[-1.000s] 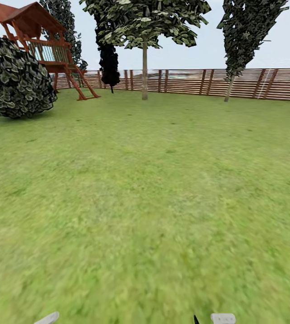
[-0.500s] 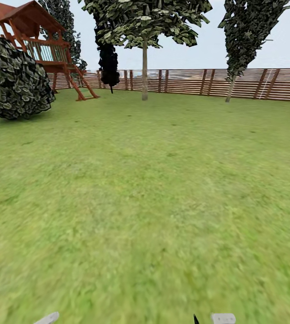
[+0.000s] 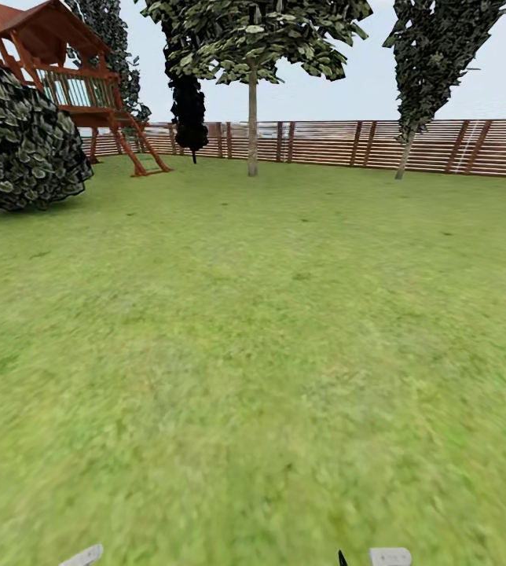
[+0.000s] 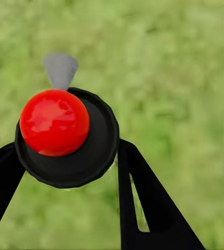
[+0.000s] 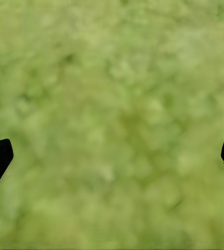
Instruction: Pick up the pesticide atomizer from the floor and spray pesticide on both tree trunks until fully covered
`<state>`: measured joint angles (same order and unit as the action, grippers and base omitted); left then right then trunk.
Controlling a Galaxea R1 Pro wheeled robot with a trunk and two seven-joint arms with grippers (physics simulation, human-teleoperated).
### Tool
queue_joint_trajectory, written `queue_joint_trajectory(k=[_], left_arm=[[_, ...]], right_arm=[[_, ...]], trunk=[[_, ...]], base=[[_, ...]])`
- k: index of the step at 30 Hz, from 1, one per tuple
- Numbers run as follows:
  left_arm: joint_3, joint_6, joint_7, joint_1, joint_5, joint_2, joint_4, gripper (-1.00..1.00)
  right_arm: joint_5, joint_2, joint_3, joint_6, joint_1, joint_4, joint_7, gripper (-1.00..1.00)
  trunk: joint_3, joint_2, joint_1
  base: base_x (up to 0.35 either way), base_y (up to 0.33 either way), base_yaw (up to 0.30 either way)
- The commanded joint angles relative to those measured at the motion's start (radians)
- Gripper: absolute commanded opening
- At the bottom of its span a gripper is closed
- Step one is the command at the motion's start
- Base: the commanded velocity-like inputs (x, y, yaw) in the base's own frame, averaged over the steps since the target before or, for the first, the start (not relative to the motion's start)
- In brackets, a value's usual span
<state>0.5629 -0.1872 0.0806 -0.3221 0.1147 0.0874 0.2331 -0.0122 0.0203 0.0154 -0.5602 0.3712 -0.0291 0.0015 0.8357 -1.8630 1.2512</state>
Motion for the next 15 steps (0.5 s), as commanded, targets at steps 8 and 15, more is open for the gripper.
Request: queue_joint_trajectory(k=[8, 15], left_arm=[[0.000, 0.000, 0.001, 0.000, 0.000, 0.000, 0.000, -1.00], [0.000, 0.000, 0.001, 0.000, 0.000, 0.000, 0.000, -1.00]], right_arm=[[0.000, 0.000, 0.000, 0.000, 0.000, 0.000, 0.000, 1.00], [0.000, 0.000, 0.000, 0.000, 0.000, 0.000, 0.000, 1.00]], trunk=[[0.000, 0.000, 0.000], [0.000, 0.000, 0.000]], base=[[0.341, 0.000, 0.000], [0.341, 0.000, 0.000]])
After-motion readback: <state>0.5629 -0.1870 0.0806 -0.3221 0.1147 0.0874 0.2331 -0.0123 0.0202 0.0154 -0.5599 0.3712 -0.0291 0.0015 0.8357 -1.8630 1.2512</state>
